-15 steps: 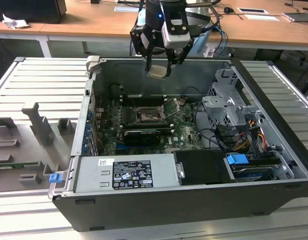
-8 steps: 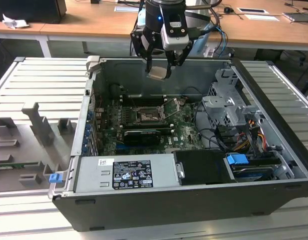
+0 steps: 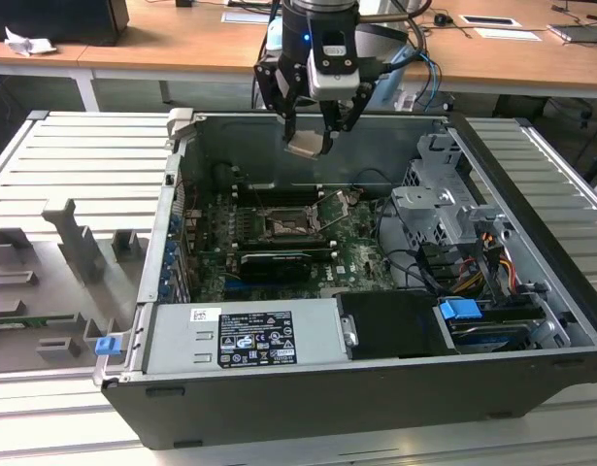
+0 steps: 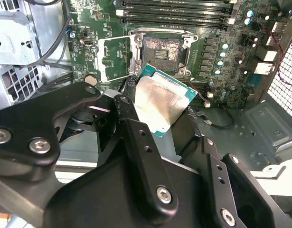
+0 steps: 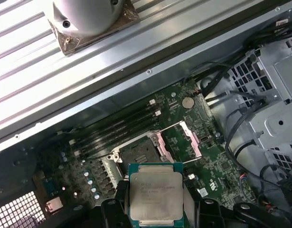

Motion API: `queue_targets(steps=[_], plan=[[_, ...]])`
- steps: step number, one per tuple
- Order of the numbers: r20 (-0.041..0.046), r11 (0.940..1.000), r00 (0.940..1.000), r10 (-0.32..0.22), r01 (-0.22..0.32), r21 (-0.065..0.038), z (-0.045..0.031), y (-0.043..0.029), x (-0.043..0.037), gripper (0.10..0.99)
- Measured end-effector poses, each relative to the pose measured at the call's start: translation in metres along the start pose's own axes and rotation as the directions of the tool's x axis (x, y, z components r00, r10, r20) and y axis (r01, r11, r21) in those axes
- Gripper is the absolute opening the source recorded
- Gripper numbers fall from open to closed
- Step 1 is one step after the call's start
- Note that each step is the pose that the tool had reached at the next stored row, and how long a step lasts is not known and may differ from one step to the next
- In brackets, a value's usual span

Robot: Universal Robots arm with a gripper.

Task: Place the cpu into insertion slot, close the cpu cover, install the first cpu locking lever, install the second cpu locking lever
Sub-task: 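Place the cpu into insertion slot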

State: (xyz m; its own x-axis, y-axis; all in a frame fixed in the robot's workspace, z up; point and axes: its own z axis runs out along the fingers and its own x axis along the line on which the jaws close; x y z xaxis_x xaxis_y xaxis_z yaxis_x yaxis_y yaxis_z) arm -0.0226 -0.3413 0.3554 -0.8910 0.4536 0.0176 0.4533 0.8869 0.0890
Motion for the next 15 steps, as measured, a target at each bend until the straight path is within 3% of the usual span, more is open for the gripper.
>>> queue_targets(steps=[8, 15], plan=[[0.0033, 0.9993, 0.9993, 0.037, -0.037, -0.001, 0.0005, -0.0001, 0.0, 0.541], [0.0094, 0.9947, 0.9946, 0.103, -0.103, -0.002, 0.0019, -0.0002, 0.0, 0.541]])
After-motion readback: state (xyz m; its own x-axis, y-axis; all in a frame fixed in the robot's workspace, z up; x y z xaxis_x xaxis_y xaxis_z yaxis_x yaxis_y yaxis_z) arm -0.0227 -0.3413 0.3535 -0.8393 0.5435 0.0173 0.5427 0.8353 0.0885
